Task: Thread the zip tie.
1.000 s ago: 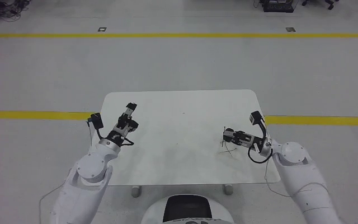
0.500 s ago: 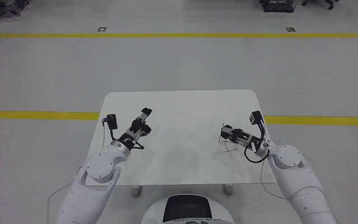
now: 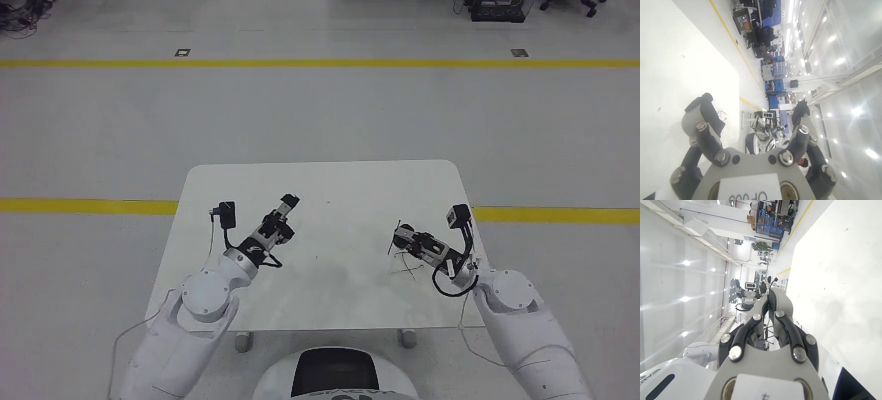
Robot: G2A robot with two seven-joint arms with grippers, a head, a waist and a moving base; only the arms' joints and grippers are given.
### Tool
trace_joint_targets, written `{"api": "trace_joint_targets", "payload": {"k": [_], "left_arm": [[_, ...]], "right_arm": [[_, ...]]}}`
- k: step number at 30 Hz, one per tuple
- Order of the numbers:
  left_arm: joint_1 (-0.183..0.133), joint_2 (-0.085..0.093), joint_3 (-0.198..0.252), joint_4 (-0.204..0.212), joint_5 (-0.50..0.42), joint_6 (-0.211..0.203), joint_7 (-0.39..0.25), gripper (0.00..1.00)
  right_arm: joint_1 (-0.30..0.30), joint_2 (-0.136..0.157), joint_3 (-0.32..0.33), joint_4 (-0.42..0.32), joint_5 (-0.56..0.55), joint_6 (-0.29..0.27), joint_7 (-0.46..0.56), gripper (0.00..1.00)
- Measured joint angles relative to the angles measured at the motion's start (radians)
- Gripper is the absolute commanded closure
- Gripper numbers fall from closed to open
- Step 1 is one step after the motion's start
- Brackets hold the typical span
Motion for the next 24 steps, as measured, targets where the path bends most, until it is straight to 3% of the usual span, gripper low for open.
{"api": "trace_joint_targets", "payload": {"k": [16, 21, 24], "left_arm": [[0.0, -0.001, 0.006, 0.0, -0.002, -0.005, 0.002, 0.0], [-0.006, -0.01, 0.079, -0.008, 0.003, -0.035, 0.002, 0.0], [-0.026, -0.018, 0.141, -0.005, 0.016, -0.035, -0.007, 0.0]], "right_arm": [[-0.002, 0.0, 0.0, -0.002, 0.0, 0.001, -0.007, 1.0], [-0.056, -0.001, 0.045, -0.061, -0.006, 0.0, -0.063, 1.0], [-0.099, -0.006, 0.073, -0.098, -0.008, 0.0, -0.052, 1.0]]}}
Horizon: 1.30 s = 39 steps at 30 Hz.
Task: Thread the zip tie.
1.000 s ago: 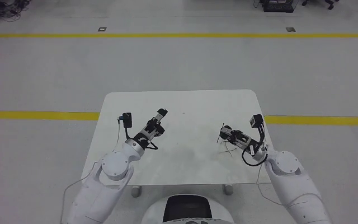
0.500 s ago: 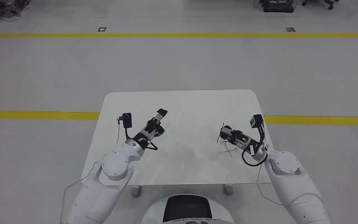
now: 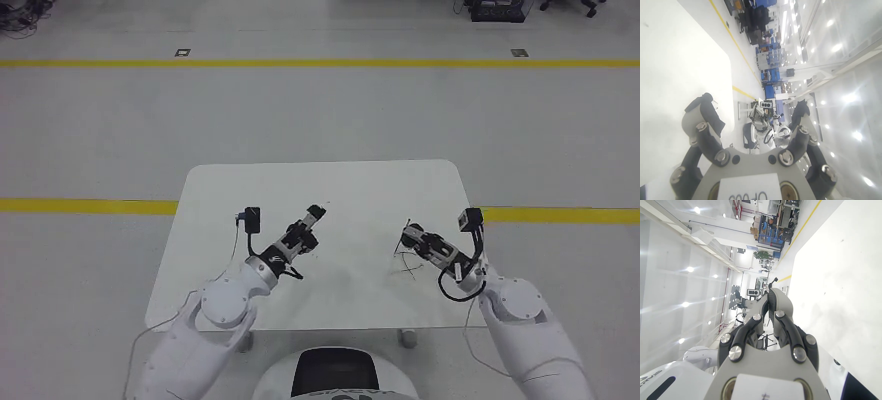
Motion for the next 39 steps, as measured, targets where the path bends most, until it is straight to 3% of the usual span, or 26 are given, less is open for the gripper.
{"api": "trace_joint_targets", "payload": {"k": [3, 7, 21, 28, 34, 39], "left_arm": [[-0.032, -0.013, 0.071, 0.017, 0.005, 0.01, 0.008, 0.0], [-0.083, -0.032, 0.158, 0.044, 0.031, 0.013, 0.065, 0.0], [-0.085, -0.033, 0.166, 0.05, 0.029, 0.005, 0.063, 0.0], [-0.13, -0.046, 0.219, 0.104, 0.007, -0.041, 0.02, 0.0], [-0.185, -0.068, 0.278, 0.154, -0.01, -0.053, 0.051, 0.0], [-0.184, -0.068, 0.277, 0.154, -0.009, -0.054, 0.052, 0.0]], "right_arm": [[-0.027, -0.008, 0.027, -0.018, 0.005, 0.0, 0.026, 1.0], [-0.038, -0.017, 0.049, -0.015, 0.039, 0.0, 0.071, 1.0], [-0.036, -0.018, 0.042, -0.019, 0.031, 0.0, 0.052, 1.0], [-0.024, -0.032, -0.009, -0.014, 0.056, 0.0, 0.012, 1.0], [-0.014, -0.04, -0.027, 0.0, 0.05, 0.0, 0.023, 1.0], [-0.015, -0.04, -0.027, -0.001, 0.051, 0.0, 0.023, 1.0]]}}
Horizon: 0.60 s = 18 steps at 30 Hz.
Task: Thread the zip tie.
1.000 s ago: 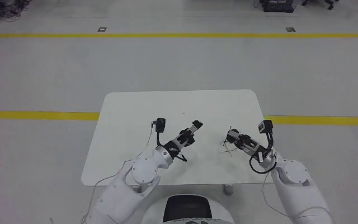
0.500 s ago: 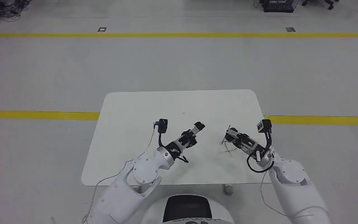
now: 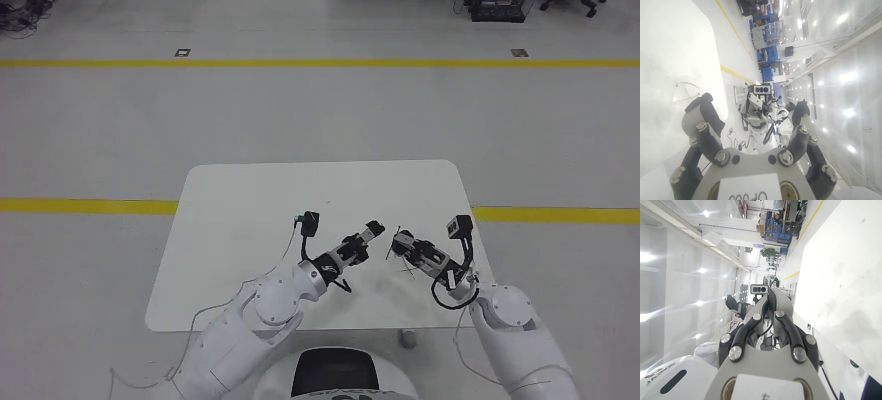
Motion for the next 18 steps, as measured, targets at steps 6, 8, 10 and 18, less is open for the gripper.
{"api": "trace_joint_targets", "payload": {"k": [6, 8, 10, 18], "left_arm": [[0.005, -0.001, 0.005, 0.029, -0.065, -0.037, -0.063, 0.0], [0.001, 0.0, 0.004, 0.046, -0.097, -0.051, -0.106, 0.0], [-0.009, 0.002, 0.004, 0.056, -0.087, -0.059, -0.131, 0.0], [-0.011, 0.003, 0.008, 0.059, -0.045, -0.057, -0.126, 0.0]], "right_arm": [[0.005, -0.006, -0.023, -0.004, -0.015, 0.0, -0.069, 1.0], [0.008, -0.009, -0.036, -0.003, -0.015, 0.0, -0.093, 1.0], [0.01, -0.011, -0.04, -0.002, -0.02, 0.0, -0.1, 1.0], [0.007, -0.012, -0.046, -0.012, -0.035, 0.001, -0.13, 1.0]]}}
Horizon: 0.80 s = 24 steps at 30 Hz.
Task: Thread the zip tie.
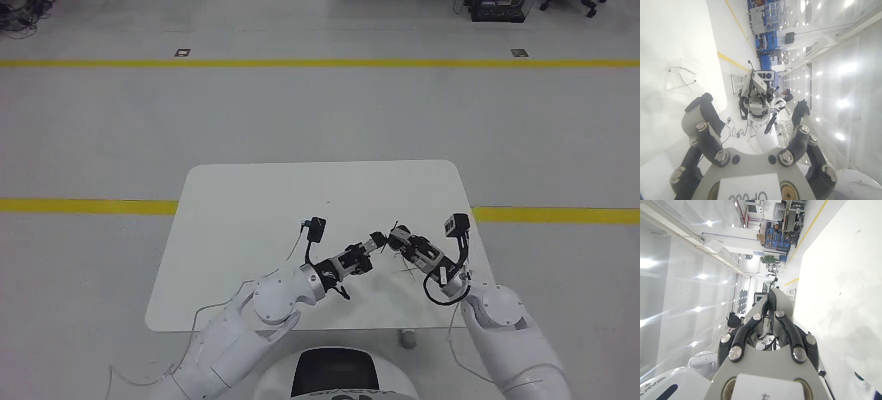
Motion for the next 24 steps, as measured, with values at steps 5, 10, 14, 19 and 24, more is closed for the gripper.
{"api": "trace_joint_targets", "payload": {"k": [5, 10, 14, 19, 24], "left_arm": [[0.001, -0.001, 0.004, 0.016, -0.043, -0.019, -0.032, 0.12], [0.001, -0.002, 0.003, 0.031, -0.077, -0.027, -0.032, 0.58], [-0.003, -0.003, 0.006, 0.043, -0.083, -0.026, -0.033, 0.71], [-0.008, -0.004, 0.011, 0.05, -0.09, -0.021, -0.033, 0.74], [-0.01, -0.004, 0.011, 0.056, -0.097, -0.026, -0.034, 0.77]], "right_arm": [[-0.01, -0.001, -0.005, -0.009, -0.014, -0.002, -0.037, 1.0], [-0.018, -0.003, -0.01, -0.017, -0.048, -0.002, -0.068, 1.0], [-0.019, -0.004, -0.017, -0.019, -0.06, -0.001, -0.075, 1.0], [-0.017, -0.005, -0.024, -0.017, -0.068, -0.001, -0.079, 1.0], [-0.015, -0.006, -0.029, -0.012, -0.075, -0.001, -0.081, 1.0]]}}
